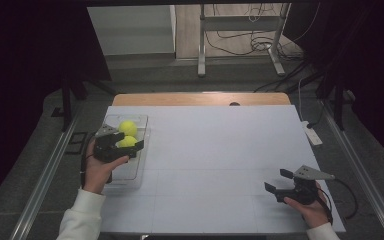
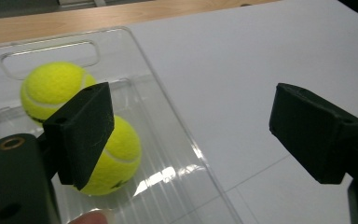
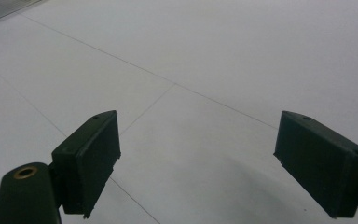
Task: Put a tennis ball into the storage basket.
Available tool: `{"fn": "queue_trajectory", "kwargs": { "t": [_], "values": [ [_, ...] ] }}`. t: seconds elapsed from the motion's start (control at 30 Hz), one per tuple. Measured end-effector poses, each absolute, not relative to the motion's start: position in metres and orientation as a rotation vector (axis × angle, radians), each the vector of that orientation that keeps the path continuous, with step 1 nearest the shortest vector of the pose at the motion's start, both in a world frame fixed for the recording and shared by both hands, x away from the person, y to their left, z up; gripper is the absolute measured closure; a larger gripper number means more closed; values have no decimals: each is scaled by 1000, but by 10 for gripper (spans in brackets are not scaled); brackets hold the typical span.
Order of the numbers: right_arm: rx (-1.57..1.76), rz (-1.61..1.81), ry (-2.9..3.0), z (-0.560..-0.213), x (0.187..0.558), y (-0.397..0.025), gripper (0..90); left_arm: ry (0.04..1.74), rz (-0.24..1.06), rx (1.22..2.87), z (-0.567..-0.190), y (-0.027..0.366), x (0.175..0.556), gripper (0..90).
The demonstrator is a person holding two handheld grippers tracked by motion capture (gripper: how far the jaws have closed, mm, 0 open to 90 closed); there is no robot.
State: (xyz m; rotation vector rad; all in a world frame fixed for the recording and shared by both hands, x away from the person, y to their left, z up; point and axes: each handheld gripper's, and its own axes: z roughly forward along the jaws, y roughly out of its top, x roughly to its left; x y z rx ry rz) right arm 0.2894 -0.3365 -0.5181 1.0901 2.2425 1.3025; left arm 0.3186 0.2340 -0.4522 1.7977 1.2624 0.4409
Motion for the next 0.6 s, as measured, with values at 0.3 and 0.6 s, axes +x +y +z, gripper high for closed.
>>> {"fn": "queue_trajectory", "kwargs": {
  "t": [0.3, 0.6],
  "values": [
    [1083, 1296, 2230, -516, 284, -340, 146, 1213, 432, 1800, -458, 221, 298, 150],
    [1066, 1290, 2220, -512, 280, -339, 146, 1165, 445, 1812, -466, 219, 278, 147]
  ]
}}
